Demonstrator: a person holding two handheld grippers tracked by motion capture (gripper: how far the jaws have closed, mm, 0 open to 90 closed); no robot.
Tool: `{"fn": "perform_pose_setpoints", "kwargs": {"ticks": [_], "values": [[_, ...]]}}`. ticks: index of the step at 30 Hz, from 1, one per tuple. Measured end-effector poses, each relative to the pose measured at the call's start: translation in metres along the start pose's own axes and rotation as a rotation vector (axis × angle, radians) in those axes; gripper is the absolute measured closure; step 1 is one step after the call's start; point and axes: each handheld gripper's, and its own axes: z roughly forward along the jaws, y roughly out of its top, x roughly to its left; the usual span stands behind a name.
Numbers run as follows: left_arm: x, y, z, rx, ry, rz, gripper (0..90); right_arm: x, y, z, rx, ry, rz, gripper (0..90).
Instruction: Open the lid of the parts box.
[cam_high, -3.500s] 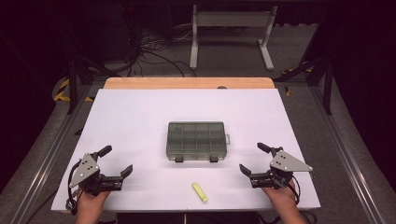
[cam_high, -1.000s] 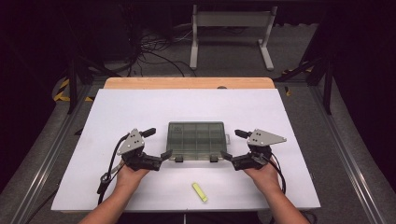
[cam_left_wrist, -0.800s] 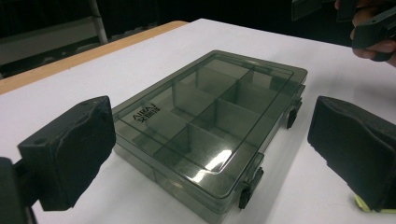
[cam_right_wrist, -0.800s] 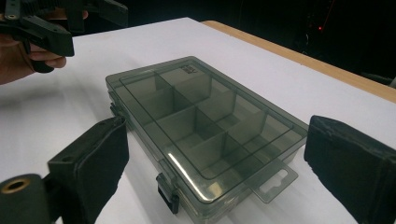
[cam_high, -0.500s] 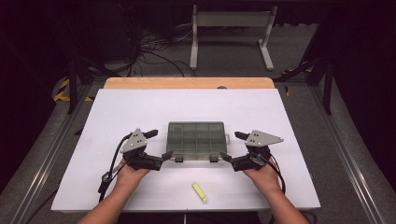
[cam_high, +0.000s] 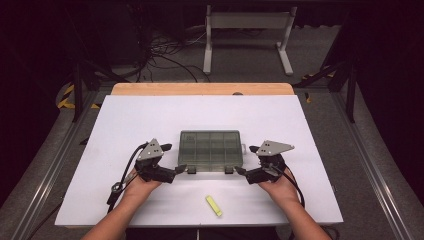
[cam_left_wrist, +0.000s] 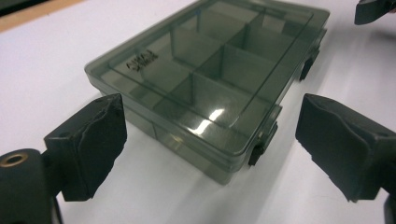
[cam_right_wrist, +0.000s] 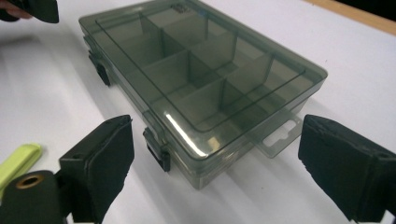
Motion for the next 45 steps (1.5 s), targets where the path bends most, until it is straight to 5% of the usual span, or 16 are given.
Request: {"fn": "perform_pose_setpoints", "kwargs": {"ticks": [9, 20, 31, 45], "values": [[0.001, -0.004, 0.006, 0.084, -0.019, -0.019, 11.1, 0.002, -0.008, 0.010, 0.078, 0.017, -0.007, 13.3], [-0.001, -0.008, 0.014, 0.180, -0.021, 0.020, 11.4, 0.002, -0.015, 0.016, 0.140, 0.021, -0.001, 15.5], [-0.004, -0.008, 0.009, 0.174, -0.044, 0.051, 25.4, 0.002, -0.015, 0.013, 0.125, 0.010, -0.012, 23.9], [-0.002, -0.009, 0.005, 0.172, -0.051, 0.049, 50.2, 0.002, -0.016, 0.010, 0.107, 0.028, -0.013, 51.6]]}}
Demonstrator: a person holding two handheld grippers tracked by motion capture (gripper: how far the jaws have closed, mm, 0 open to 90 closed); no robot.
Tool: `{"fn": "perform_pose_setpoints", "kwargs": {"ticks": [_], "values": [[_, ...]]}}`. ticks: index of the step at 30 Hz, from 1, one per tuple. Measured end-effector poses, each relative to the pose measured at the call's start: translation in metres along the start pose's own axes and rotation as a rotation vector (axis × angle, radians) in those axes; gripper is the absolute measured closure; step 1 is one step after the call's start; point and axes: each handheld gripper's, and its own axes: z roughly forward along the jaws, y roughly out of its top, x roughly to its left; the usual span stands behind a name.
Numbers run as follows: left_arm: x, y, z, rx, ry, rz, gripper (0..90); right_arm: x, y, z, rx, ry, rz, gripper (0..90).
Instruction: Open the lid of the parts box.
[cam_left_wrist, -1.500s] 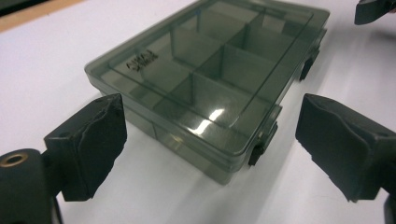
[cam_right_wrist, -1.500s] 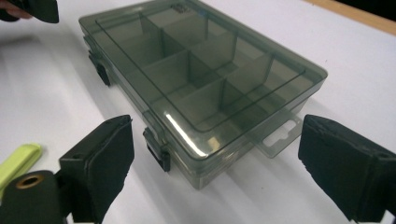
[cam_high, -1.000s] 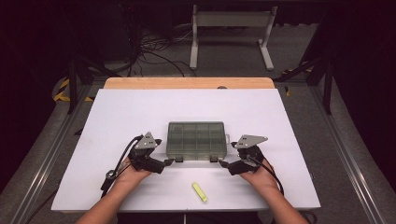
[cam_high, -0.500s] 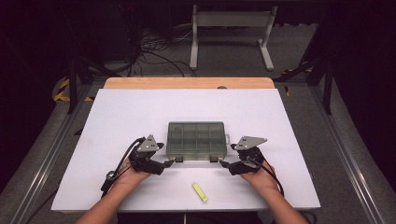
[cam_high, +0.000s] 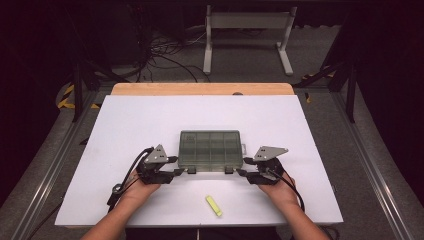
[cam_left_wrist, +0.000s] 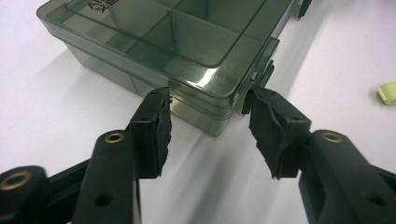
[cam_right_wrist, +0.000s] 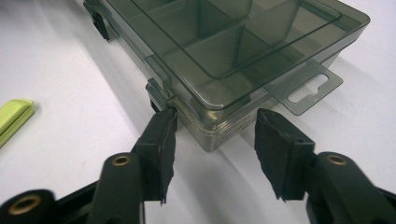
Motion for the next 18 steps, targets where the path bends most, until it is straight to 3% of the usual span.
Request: {"fn": "perform_pose_setpoints", "kwargs": {"ticks": [7, 18], "values": [[0.0014, -0.0014, 0.0006, 0.008, -0.005, -0.009, 54.1, 0.0007, 0.0000, -0.0001, -0.004, 0.004, -0.008, 59.2], [0.0004, -0.0015, -0.0003, 0.012, -0.010, 0.002, 61.8, 0.0010, -0.0001, -0.0005, -0.006, -0.005, -0.015, 62.6]]}}
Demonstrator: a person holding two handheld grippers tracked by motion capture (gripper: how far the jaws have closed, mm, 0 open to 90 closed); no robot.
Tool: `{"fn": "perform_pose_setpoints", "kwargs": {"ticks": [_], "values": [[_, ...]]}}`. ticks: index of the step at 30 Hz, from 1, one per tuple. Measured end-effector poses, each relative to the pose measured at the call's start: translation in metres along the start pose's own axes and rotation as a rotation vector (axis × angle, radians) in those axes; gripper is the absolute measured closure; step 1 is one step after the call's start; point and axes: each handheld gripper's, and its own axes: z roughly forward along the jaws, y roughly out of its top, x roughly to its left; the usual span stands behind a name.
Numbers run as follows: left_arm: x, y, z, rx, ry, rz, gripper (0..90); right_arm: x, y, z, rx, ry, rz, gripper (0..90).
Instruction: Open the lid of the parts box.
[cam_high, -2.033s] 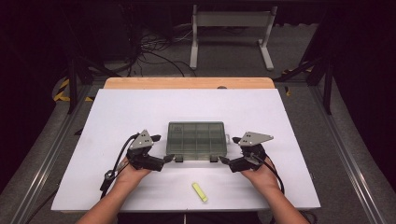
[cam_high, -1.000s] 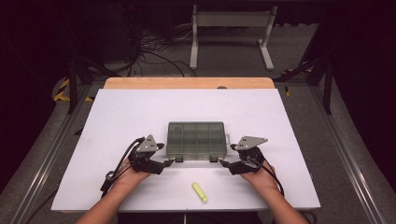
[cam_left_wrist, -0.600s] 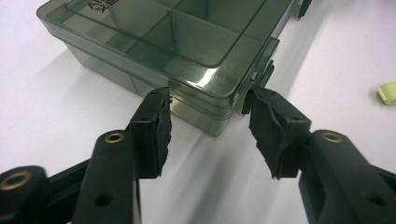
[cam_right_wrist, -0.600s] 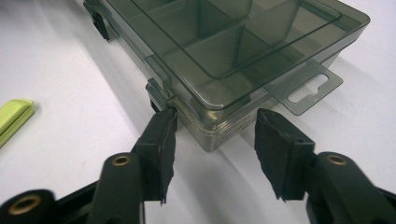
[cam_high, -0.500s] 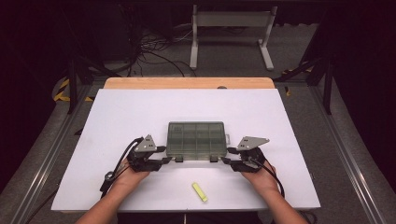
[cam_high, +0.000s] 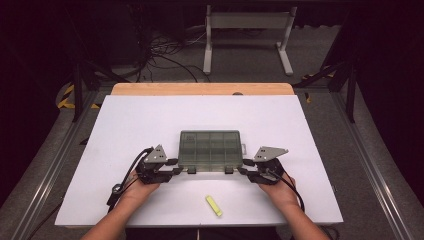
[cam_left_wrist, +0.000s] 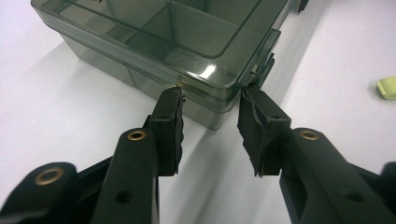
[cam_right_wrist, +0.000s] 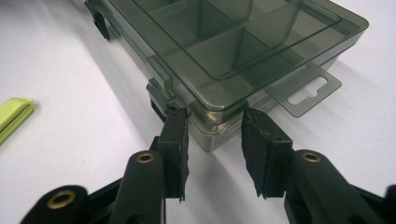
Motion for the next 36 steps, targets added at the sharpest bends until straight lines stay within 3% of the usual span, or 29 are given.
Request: {"fn": "perform_pose_setpoints", "kwargs": {"ticks": [16, 23, 30, 36], "values": [[0.000, 0.000, 0.000, 0.000, 0.000, 0.001, 62.6, 0.001, 0.000, 0.000, 0.003, -0.006, -0.009, 63.4], [0.000, 0.000, -0.002, -0.005, -0.006, 0.000, 64.9, -0.001, 0.001, -0.004, -0.025, 0.014, 0.018, 65.7], [0.002, 0.000, -0.008, -0.042, -0.013, -0.008, 70.5, -0.002, 0.001, -0.010, -0.077, 0.026, 0.033, 70.5], [0.004, -0.002, -0.013, -0.108, -0.035, -0.044, 76.1, -0.002, 0.001, -0.010, -0.102, 0.030, 0.038, 77.0]]}}
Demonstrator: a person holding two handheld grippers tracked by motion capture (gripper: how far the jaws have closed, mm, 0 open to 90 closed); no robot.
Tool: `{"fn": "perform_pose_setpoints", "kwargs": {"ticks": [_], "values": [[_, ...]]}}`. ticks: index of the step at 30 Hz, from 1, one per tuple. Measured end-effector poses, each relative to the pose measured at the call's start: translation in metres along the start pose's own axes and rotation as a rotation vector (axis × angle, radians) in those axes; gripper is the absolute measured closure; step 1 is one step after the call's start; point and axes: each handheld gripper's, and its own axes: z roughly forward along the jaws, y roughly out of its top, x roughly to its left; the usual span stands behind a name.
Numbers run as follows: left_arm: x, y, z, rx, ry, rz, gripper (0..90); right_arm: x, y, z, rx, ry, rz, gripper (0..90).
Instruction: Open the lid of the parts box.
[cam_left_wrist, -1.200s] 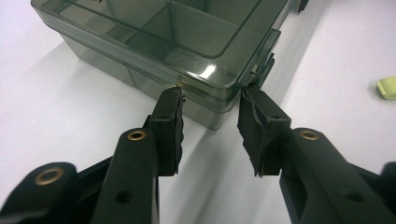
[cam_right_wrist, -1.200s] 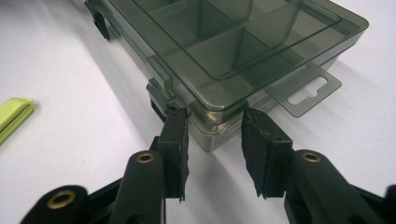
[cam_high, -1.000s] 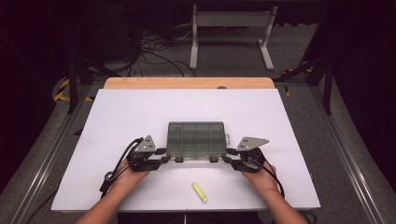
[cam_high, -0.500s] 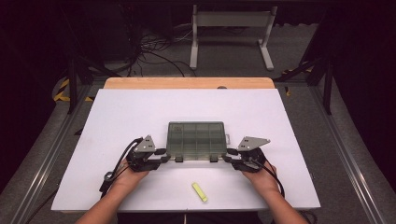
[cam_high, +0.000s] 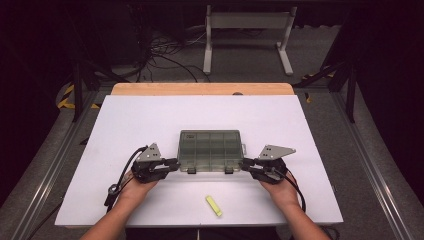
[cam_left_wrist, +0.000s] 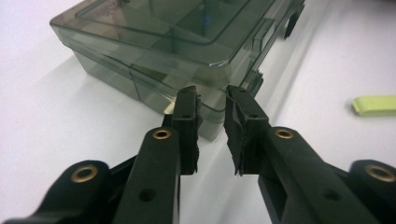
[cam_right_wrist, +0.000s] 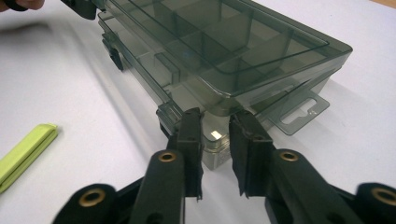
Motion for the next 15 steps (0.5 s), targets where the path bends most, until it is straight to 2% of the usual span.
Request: {"fn": "perform_pose_setpoints", "kwargs": {"ticks": [2, 3, 7, 8, 15], "values": [[0.0003, -0.0002, -0.0016, -0.025, -0.006, -0.010, 78.4, 0.0009, 0.0005, 0.0001, -0.007, -0.004, -0.007, 79.1], [0.0013, -0.0003, -0.0023, -0.034, -0.008, -0.001, 79.2, 0.0015, 0.0008, -0.0002, -0.014, -0.004, -0.007, 80.0], [0.0018, -0.0017, -0.0031, -0.068, -0.022, -0.028, 80.9, 0.0015, 0.0017, -0.0021, -0.048, -0.006, -0.001, 83.1], [0.0025, -0.0018, -0.0033, -0.084, -0.021, -0.023, 80.9, 0.0014, 0.0017, -0.0024, -0.052, -0.006, 0.000, 83.6], [0.0024, -0.0024, -0.0032, -0.121, -0.038, -0.034, 80.9, 0.0004, 0.0017, -0.0030, -0.092, -0.010, 0.002, 84.5]]}}
